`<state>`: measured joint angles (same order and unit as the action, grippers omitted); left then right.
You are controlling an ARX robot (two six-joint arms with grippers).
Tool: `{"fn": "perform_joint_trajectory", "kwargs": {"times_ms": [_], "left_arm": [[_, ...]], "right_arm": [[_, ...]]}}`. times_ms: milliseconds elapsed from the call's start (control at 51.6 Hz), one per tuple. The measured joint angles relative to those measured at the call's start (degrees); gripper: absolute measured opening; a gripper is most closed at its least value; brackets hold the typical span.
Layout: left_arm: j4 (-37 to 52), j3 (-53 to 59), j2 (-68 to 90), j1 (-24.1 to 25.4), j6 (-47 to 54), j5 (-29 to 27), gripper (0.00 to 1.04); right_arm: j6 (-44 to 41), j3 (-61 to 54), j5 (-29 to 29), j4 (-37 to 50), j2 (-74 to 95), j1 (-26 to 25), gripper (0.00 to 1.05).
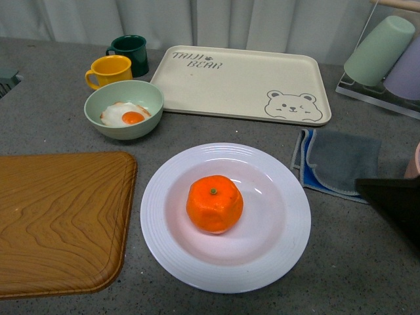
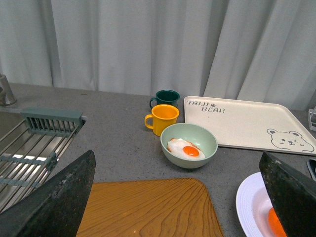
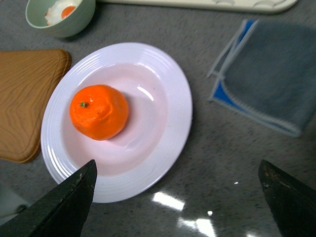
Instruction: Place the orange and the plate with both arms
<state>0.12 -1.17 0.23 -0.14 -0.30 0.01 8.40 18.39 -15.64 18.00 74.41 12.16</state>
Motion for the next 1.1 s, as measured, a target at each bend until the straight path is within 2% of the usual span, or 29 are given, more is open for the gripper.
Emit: {"fn": "perform_joint_trajectory", "kwargs": {"times_ms": [39,155,310,659,1104], "left_arm": [[0.00,0.00,0.00,0.00,0.00,0.00,0.98],[0.00,0.00,0.00,0.00,0.00,0.00,0.98],[0.00,0.00,0.00,0.00,0.00,0.00,0.98],[0.00,0.00,0.00,0.00,0.02,0.00,0.98],[0.00,0.00,0.00,0.00,0.02,0.00,0.98]], "right_arm": [[2.91,2.10,-3.19,0.00,4.66,0.00,0.95],[6.73,5.66,-7.80,-1.11,10.34,0.00,0.95],[12.02,9.35,-11.91,-2.08,15.93,-0.04,0.95],[16.48,12.41,-13.16,-4.00,24.65,-0.52,0.95],[23.98,16.70,-14.56,1.25,34.12,1.03,0.95]]}}
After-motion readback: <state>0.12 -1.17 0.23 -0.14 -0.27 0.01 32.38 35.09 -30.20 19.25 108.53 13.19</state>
